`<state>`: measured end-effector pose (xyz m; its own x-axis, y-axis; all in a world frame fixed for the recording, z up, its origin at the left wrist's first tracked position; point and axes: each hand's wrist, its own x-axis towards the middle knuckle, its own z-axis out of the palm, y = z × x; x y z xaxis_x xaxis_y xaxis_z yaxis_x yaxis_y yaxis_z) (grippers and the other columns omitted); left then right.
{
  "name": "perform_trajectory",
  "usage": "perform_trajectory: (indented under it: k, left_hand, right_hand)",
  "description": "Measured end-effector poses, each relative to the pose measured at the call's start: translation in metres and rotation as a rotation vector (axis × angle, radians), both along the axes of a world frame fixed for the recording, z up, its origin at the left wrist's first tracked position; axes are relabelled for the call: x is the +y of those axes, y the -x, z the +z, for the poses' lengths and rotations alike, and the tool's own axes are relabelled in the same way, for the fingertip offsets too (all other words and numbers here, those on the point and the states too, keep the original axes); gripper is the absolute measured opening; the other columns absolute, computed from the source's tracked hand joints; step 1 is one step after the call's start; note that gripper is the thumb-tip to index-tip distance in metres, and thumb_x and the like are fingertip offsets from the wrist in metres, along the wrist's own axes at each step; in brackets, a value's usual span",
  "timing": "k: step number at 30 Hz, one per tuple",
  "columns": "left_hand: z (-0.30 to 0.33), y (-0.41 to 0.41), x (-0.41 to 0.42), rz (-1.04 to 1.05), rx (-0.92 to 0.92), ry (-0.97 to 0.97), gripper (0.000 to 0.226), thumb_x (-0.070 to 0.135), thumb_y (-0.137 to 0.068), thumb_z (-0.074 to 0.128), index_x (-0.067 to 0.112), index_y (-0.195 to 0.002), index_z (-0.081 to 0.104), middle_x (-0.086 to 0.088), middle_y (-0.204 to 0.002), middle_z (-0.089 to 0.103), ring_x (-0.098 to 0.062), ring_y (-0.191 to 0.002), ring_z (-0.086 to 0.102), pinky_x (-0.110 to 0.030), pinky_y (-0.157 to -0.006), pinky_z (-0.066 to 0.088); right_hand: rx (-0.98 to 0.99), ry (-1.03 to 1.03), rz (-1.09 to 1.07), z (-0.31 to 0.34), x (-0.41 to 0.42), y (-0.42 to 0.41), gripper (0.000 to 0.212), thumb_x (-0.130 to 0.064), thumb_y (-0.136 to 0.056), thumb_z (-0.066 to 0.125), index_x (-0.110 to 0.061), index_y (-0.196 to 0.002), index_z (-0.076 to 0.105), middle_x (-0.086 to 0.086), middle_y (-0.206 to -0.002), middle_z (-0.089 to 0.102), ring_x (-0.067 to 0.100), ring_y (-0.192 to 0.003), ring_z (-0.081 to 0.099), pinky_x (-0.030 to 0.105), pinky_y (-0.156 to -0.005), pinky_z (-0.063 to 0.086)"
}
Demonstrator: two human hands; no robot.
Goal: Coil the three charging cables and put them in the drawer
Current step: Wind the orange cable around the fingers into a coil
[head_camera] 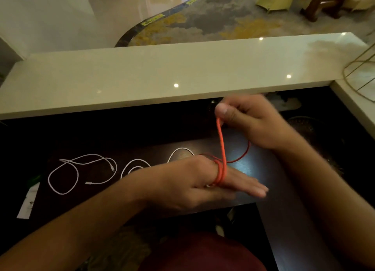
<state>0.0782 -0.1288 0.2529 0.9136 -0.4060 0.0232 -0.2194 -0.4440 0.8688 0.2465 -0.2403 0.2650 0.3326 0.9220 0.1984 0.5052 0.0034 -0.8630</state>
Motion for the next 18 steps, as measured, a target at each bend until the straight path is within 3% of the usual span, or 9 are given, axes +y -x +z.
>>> perform_trajectory:
  k: [2, 5, 7, 9, 11, 13, 15, 18]
  left_hand:
    - [0.016, 0.001, -0.003, -0.025, -0.002, 0.081, 0.033, -0.004, -0.101, 0.054, -0.005, -0.133, 0.061, -0.014, -0.145, 0.058, -0.018, -0.140, 0.051, -0.043, -0.116, 0.041]
    - [0.023, -0.004, 0.003, -0.002, -0.055, 0.120, 0.031, -0.005, -0.099, 0.056, -0.006, -0.129, 0.063, -0.012, -0.143, 0.059, -0.017, -0.137, 0.054, -0.040, -0.113, 0.044]
    - [0.020, -0.009, 0.006, 0.068, -0.114, 0.140, 0.032, -0.005, -0.098, 0.057, -0.008, -0.130, 0.061, -0.016, -0.140, 0.061, -0.025, -0.133, 0.058, -0.045, -0.110, 0.047]
    - [0.013, -0.013, 0.007, 0.128, -0.119, 0.169, 0.037, -0.007, -0.097, 0.054, -0.013, -0.134, 0.055, -0.023, -0.145, 0.055, -0.032, -0.137, 0.053, -0.045, -0.113, 0.043]
    - [0.006, -0.016, 0.010, 0.203, -0.127, 0.195, 0.039, -0.007, -0.098, 0.052, -0.012, -0.137, 0.052, -0.017, -0.151, 0.049, -0.022, -0.143, 0.047, -0.029, -0.113, 0.041]
    - [-0.002, -0.018, 0.017, 0.274, -0.139, 0.128, 0.040, -0.004, -0.101, 0.051, -0.006, -0.140, 0.052, -0.011, -0.154, 0.047, -0.016, -0.148, 0.040, -0.026, -0.117, 0.035]
    - [-0.011, -0.018, 0.027, 0.318, -0.111, 0.048, 0.041, -0.003, -0.102, 0.050, 0.001, -0.143, 0.052, -0.005, -0.157, 0.046, -0.011, -0.152, 0.031, -0.029, -0.123, 0.027]
    - [-0.021, -0.015, 0.038, 0.358, -0.007, 0.001, 0.050, -0.005, -0.101, 0.050, 0.011, -0.149, 0.048, 0.006, -0.161, 0.039, -0.003, -0.154, 0.021, -0.028, -0.126, 0.018]
  right_hand:
    - [0.052, 0.023, 0.006, -0.018, 0.005, 0.009, 0.021, -0.024, -0.096, 0.061, -0.030, -0.075, 0.064, -0.017, -0.066, 0.062, -0.007, -0.064, 0.051, 0.012, -0.063, 0.040]
    - [0.164, 0.068, -0.015, -0.046, -0.002, 0.022, 0.025, -0.028, -0.094, 0.064, -0.025, -0.070, 0.066, -0.013, -0.064, 0.060, -0.004, -0.062, 0.052, 0.016, -0.060, 0.040]
    - [0.110, 0.153, -0.042, -0.071, -0.009, 0.028, 0.019, -0.023, -0.092, 0.062, -0.035, -0.082, 0.074, -0.019, -0.079, 0.065, -0.003, -0.077, 0.059, 0.018, -0.072, 0.045]
    - [0.058, 0.212, -0.075, -0.090, -0.015, 0.032, 0.018, -0.034, -0.081, 0.063, -0.048, -0.091, 0.070, -0.018, -0.099, 0.063, -0.004, -0.090, 0.055, 0.022, -0.084, 0.048]
    - [0.068, 0.190, -0.031, -0.090, -0.019, 0.040, 0.015, -0.046, -0.075, 0.059, -0.033, -0.078, 0.065, 0.001, -0.080, 0.062, 0.001, -0.070, 0.051, 0.018, -0.069, 0.049]
    - [0.115, 0.127, 0.005, -0.081, -0.018, 0.048, 0.035, -0.045, -0.090, 0.053, -0.021, -0.066, 0.061, 0.002, -0.058, 0.050, 0.004, -0.053, 0.041, 0.015, -0.054, 0.036]
    - [0.133, 0.133, 0.053, -0.072, -0.026, 0.048, 0.039, -0.043, -0.100, 0.050, -0.024, -0.067, 0.061, -0.007, -0.057, 0.052, 0.002, -0.053, 0.044, 0.015, -0.057, 0.036]
    - [-0.033, 0.214, 0.105, -0.054, -0.037, 0.041, 0.023, -0.028, -0.104, 0.056, -0.032, -0.081, 0.059, -0.017, -0.066, 0.056, 0.002, -0.061, 0.053, 0.013, -0.062, 0.037]
